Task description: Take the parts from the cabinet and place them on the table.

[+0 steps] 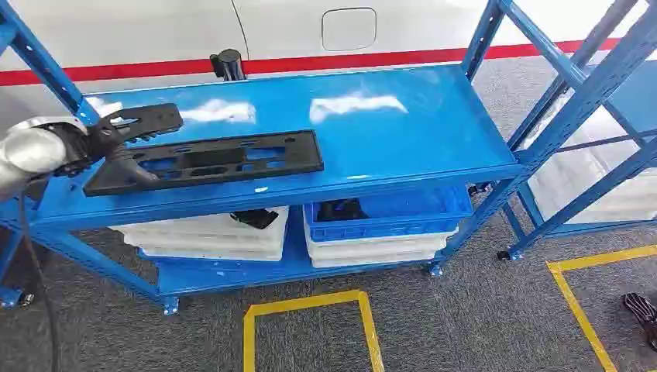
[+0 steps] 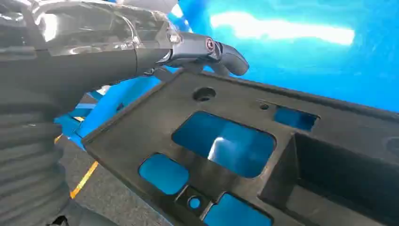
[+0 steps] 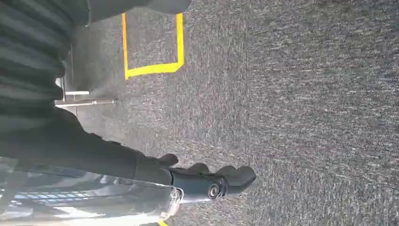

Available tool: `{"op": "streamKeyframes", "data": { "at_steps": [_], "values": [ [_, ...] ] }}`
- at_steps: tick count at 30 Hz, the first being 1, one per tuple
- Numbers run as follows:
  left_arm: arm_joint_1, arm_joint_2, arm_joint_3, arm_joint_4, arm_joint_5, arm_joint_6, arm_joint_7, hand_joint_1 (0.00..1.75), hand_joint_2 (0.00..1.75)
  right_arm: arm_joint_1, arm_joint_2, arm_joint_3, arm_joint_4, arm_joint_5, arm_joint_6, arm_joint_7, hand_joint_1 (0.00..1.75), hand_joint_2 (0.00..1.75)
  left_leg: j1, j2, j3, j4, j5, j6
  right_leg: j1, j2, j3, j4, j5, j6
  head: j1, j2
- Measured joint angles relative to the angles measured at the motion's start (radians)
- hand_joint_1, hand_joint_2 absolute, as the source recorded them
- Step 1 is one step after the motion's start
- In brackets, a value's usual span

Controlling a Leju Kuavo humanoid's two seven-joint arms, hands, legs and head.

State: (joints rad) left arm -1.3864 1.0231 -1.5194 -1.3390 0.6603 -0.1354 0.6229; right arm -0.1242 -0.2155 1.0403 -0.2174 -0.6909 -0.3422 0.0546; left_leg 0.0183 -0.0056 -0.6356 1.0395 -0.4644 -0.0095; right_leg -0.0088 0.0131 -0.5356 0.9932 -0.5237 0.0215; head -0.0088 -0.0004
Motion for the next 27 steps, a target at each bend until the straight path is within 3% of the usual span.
{"op": "streamKeyframes", "data": {
  "at_steps": [6,7,13,16,21,27],
  "values": [
    [-0.036,0.006,0.000,-0.004,0.000,0.015,0.000,0.00,1.75,0.000,-0.002,0.000,0.000,0.009,-0.002,0.007,0.00,1.75,0.000,0.000,0.000,0.000,0.000,0.000,0.000,-0.001,0.000,0.000,0.000,-0.001,0.000,0.000],
    [-0.046,0.005,0.000,-0.006,-0.003,0.019,0.000,0.00,0.00,0.000,-0.002,0.000,0.000,0.010,-0.004,0.007,0.00,1.75,0.000,0.000,0.000,0.000,0.000,0.000,0.000,0.000,0.000,0.000,0.000,-0.001,0.000,0.000],
    [-0.113,-0.032,0.001,-0.008,-0.058,0.042,0.000,0.00,0.00,0.000,0.002,0.000,-0.003,0.011,-0.014,0.006,0.00,1.75,0.000,-0.010,0.000,0.000,0.000,0.000,-0.001,-0.004,-0.001,0.000,0.000,-0.001,0.000,0.000],
    [-0.143,-0.071,0.001,-0.005,-0.161,0.064,0.000,0.00,0.00,-0.001,0.010,0.000,-0.005,0.009,-0.017,0.005,0.00,1.75,0.000,-0.015,0.000,0.000,0.000,0.000,0.000,-0.008,0.000,0.000,-0.001,-0.001,0.000,0.000],
    [-0.179,-0.141,0.001,0.019,-0.425,0.040,0.000,0.00,0.00,-0.001,0.031,0.000,-0.006,0.009,-0.011,0.006,0.00,1.75,-0.002,-0.019,0.000,0.001,0.000,0.000,-0.002,-0.010,0.000,-0.001,0.000,0.001,0.000,0.000],
    [-0.196,-0.211,0.002,0.072,-0.584,0.040,0.000,0.00,0.00,0.000,0.058,0.000,-0.006,0.006,-0.003,0.006,0.00,1.75,-0.010,-0.020,0.000,0.002,-0.002,0.005,-0.011,-0.010,0.002,-0.002,-0.001,0.012,-0.002,0.000]
  ]
}}
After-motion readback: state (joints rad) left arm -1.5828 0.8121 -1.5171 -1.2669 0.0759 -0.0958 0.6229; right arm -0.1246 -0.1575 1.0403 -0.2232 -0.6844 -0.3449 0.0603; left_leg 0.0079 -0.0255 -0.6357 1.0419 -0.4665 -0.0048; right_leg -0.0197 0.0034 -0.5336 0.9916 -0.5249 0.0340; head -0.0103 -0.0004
